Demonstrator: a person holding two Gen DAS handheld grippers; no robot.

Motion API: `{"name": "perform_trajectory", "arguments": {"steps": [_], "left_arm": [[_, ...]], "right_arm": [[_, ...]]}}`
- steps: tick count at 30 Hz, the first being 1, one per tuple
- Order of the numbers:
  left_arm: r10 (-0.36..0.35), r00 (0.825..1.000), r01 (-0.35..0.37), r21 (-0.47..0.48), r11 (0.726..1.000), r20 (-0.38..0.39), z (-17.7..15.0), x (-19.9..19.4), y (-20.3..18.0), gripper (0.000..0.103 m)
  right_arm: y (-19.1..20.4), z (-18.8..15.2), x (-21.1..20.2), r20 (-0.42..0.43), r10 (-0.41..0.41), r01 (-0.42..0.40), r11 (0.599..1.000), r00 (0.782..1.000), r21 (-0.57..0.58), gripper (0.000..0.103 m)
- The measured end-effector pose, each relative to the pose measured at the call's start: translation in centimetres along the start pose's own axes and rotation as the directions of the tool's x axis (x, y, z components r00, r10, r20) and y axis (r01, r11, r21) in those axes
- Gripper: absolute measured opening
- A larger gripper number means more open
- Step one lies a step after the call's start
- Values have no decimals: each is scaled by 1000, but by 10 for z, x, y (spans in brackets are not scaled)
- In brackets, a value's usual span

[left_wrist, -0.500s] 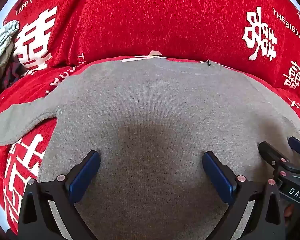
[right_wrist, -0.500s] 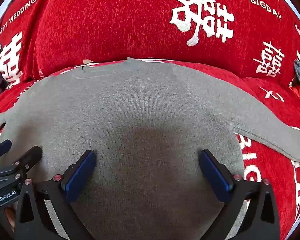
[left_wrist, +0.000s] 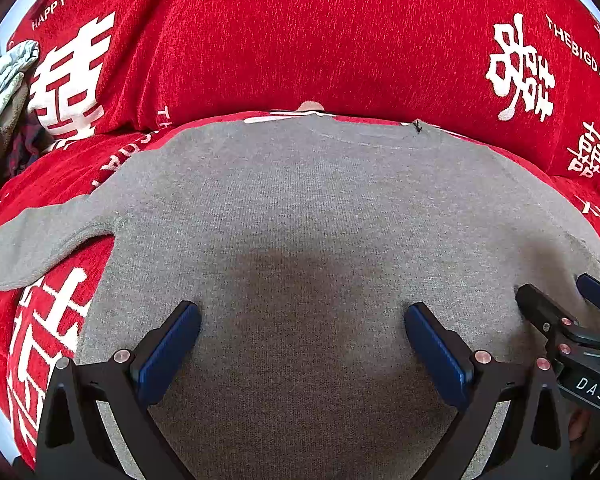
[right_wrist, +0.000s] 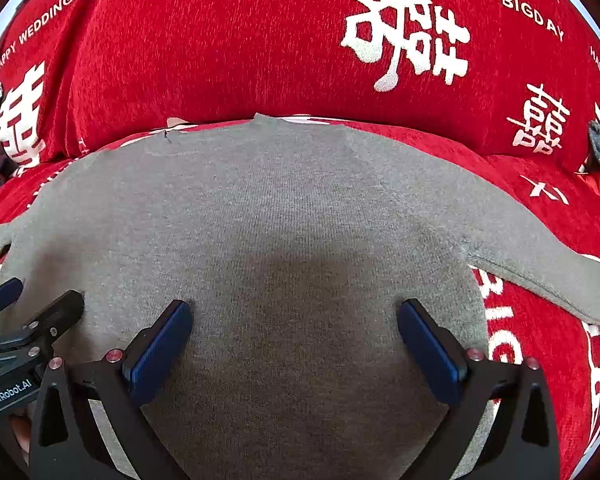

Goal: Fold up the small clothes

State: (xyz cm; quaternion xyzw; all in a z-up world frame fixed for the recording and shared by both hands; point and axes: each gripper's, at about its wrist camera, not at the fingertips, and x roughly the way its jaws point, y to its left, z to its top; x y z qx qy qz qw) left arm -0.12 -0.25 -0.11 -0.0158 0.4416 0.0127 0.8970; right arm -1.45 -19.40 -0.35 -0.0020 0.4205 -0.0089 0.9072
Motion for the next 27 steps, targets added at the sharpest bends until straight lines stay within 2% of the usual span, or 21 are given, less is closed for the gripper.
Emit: {"name": "perform_trajectory", "arguments": {"steps": [20, 27], "left_arm": [[19, 1000, -19, -9, 1000, -9, 0, -1, 2, 103], [24, 999, -24, -13, 1000, -27, 2, 0, 2, 103]], "right_arm": [[3, 3, 3, -19, -11, 11, 1000, 1000, 0, 103], [3, 9, 7, -78, -12, 12, 1000, 997, 4, 103]]}}
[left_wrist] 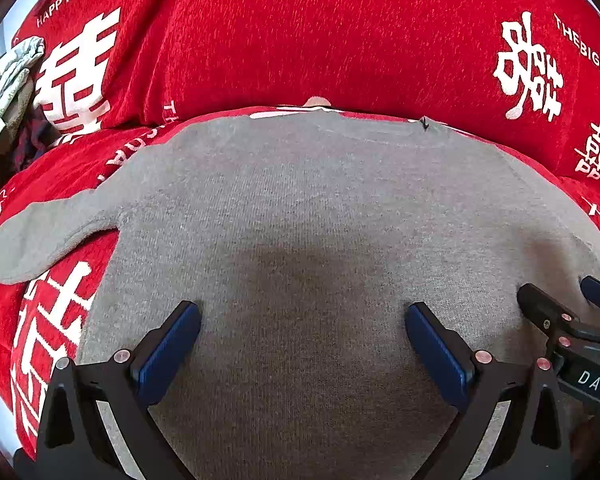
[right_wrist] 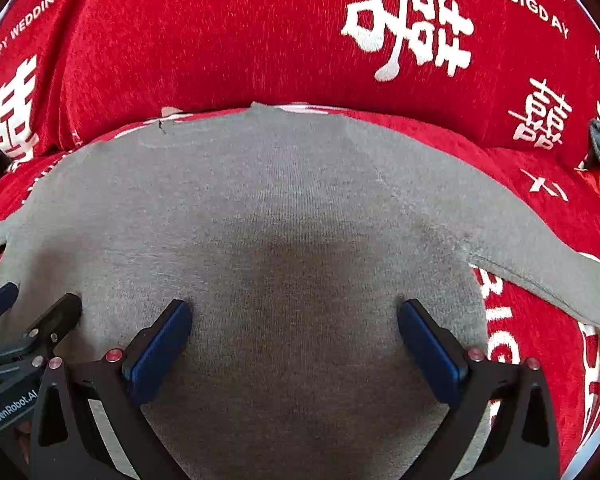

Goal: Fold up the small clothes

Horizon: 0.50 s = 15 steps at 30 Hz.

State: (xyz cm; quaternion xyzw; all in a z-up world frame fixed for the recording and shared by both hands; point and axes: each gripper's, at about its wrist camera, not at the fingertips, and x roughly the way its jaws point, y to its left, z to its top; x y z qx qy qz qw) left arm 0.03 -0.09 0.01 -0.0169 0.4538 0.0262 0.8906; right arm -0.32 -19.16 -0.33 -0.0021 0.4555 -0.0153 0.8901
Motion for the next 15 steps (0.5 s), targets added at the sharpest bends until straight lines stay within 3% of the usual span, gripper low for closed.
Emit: {"name": "perform_trajectory", "arguments": {"steps": [8, 15], "left_arm": [[-2, 998, 1, -13, 1000, -69, 8, 4, 1, 103], [3, 996, -3, 4, 1000, -86, 8, 3, -1, 103]], "right_arm": [[1, 1, 3, -18, -11, 11, 1000, 1000, 3, 103], [2, 2, 5, -43, -12, 12, 1000, 999, -5, 103]]}}
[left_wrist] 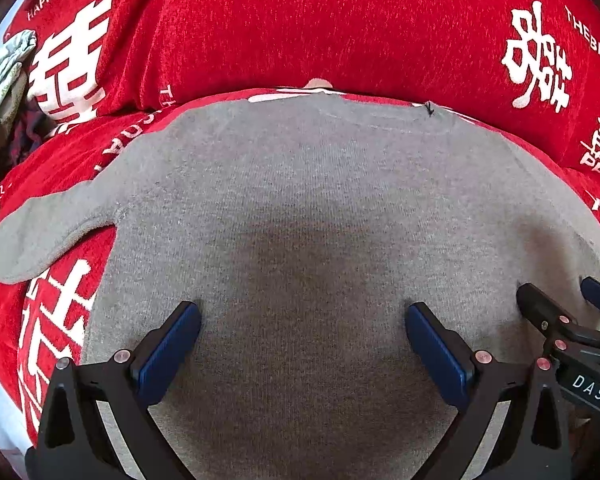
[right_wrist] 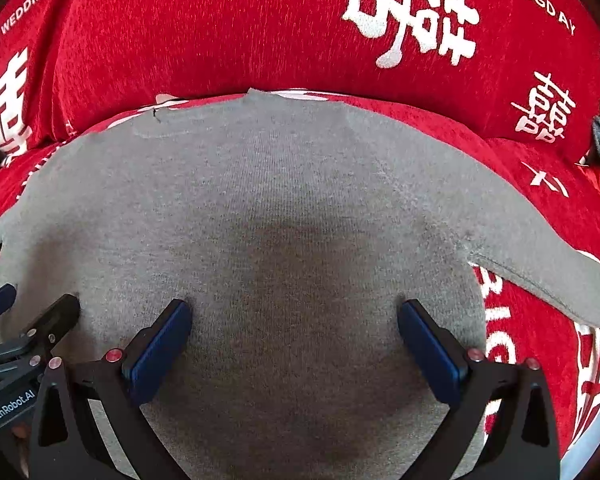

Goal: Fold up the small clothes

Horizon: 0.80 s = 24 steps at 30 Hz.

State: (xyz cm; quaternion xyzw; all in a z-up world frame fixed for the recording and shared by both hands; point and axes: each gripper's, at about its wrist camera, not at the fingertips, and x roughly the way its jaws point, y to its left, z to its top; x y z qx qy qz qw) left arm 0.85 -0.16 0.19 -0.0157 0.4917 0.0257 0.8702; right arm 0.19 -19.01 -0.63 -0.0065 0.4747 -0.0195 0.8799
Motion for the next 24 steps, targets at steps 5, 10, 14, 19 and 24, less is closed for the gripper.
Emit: {"name": "perform_trajectory", "arguments": {"steps": [5, 10, 14, 19, 24], "left_arm": [[1, 1000, -1, 0, 1000, -24, 2, -1, 0, 103], [7, 999, -8, -4, 1000, -43, 4, -2, -1, 103], [18, 1000, -18, -10, 1000, -25, 3, -4, -1, 103], [43, 999, -42, 20, 999, -34, 7, -15, -12, 102], [50, 999, -50, 23, 998, 1, 16, -29, -19, 102]], "right_arm": [[2, 2, -1, -4, -9, 9, 1000, 1000, -15, 103], [2, 2, -6, -6, -7, 7, 999, 1000, -36, 103], [4, 1, -19, 32, -6, 8, 999, 999, -53, 103], [4, 0, -27, 67, -5, 9, 998, 998, -67, 103], [-8, 1, -33, 93, -10, 14, 999, 996, -44, 103]]}}
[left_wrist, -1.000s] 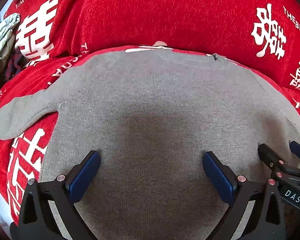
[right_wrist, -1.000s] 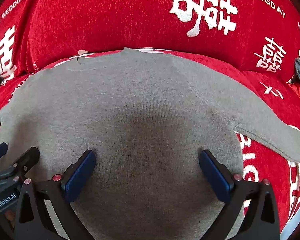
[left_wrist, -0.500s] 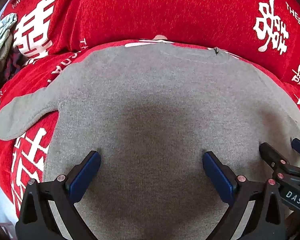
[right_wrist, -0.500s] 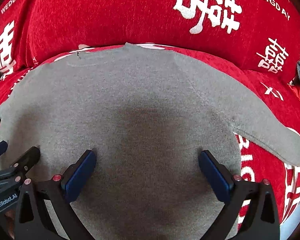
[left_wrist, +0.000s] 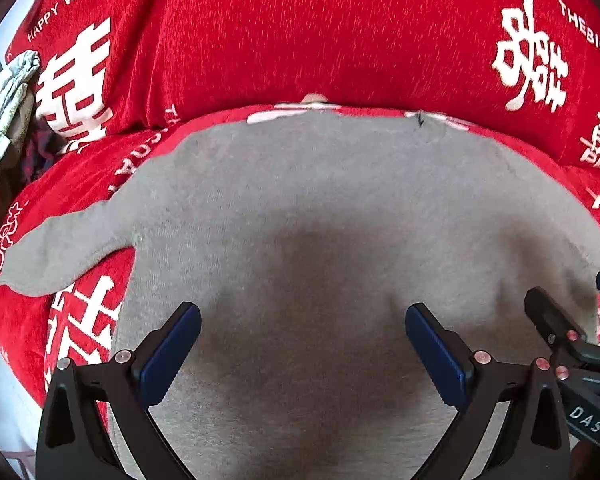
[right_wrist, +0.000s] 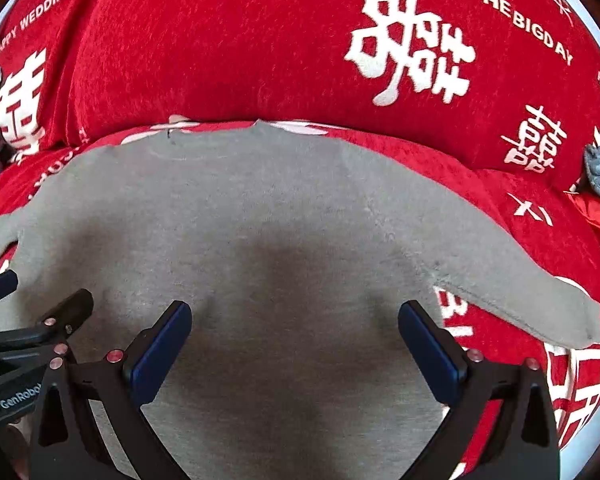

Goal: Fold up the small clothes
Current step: 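Move the right tool over to the grey sweater's sleeve cuff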

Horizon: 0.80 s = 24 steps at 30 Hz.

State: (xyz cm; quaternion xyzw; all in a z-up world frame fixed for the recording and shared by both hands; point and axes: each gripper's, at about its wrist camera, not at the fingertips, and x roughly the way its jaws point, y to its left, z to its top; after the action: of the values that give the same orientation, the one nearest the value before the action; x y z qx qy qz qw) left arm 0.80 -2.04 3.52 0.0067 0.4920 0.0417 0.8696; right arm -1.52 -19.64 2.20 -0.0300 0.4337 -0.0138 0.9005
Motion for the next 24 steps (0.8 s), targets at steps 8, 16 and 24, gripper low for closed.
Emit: {"name": "perform_trajectory", "arguments": {"steps": [8, 16, 24], "left_arm": [[18, 999, -18, 15, 1000, 28, 13, -11, -22, 102], [9, 999, -12, 83, 997, 41, 25, -18, -72, 102], [16, 999, -21, 125, 992, 40, 29, -20, -114, 102]], "right_arm": [[-28, 3, -9, 40, -26, 24, 999, 999, 39, 103], [-72, 2, -15, 55, -66, 60, 993, 996, 105, 103], [-116, -1, -17, 55, -99, 89, 982, 994, 168, 103]]}}
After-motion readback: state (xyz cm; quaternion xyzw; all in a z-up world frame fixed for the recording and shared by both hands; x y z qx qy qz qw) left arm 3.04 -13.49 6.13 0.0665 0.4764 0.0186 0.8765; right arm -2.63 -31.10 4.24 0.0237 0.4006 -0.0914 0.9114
